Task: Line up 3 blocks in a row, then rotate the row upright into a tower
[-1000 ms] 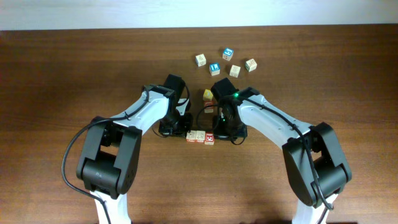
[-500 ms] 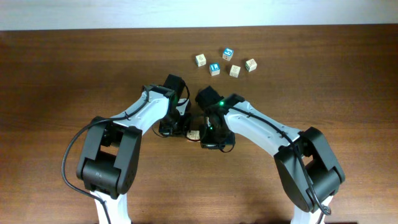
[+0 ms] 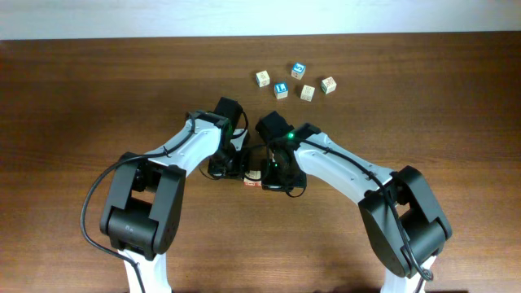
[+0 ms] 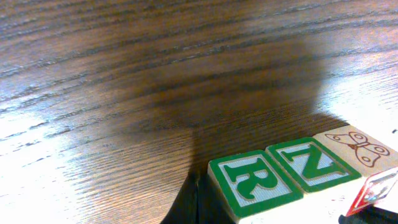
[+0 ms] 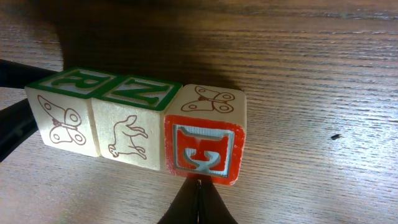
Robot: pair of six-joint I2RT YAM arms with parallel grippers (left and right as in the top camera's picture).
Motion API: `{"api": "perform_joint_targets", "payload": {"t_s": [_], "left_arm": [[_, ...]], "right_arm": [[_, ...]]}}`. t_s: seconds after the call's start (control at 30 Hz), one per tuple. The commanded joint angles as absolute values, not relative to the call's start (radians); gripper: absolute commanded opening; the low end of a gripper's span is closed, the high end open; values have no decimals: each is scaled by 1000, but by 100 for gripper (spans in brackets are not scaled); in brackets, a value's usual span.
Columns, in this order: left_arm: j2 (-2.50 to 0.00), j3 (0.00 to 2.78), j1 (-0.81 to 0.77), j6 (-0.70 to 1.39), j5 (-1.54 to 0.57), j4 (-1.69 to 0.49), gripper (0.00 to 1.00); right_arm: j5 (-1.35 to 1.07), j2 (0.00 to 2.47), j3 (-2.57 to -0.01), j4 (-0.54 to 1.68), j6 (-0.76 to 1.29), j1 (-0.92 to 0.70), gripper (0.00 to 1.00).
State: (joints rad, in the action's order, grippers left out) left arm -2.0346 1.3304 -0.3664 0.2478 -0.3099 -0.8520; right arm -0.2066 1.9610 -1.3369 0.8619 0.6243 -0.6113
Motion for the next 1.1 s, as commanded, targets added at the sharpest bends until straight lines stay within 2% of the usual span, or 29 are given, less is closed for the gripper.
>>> {"api": "perform_joint_targets", "payload": {"t_s": [0.0,0.2,0.47,0.73,1.07], "left_arm": [[-2025,1323,-371,254,-324,-853,0],[-2025,1323,-371,254,-324,-854,0],[-2025,1323,-371,254,-324,-853,0],[-2025,1323,-371,254,-324,-853,0],[-2025,1323,-371,254,-325,-852,0]], "right_arm": [[-211,1972,-1328,864,620,-611,4],[-277,1914,-1366,929,553,-594,4],[-285,1888,-1396,987,469,-392,5],[-412,1916,-1222,764,503,-385,4],[-498,1918,-1160,657,513,-386,4]]}}
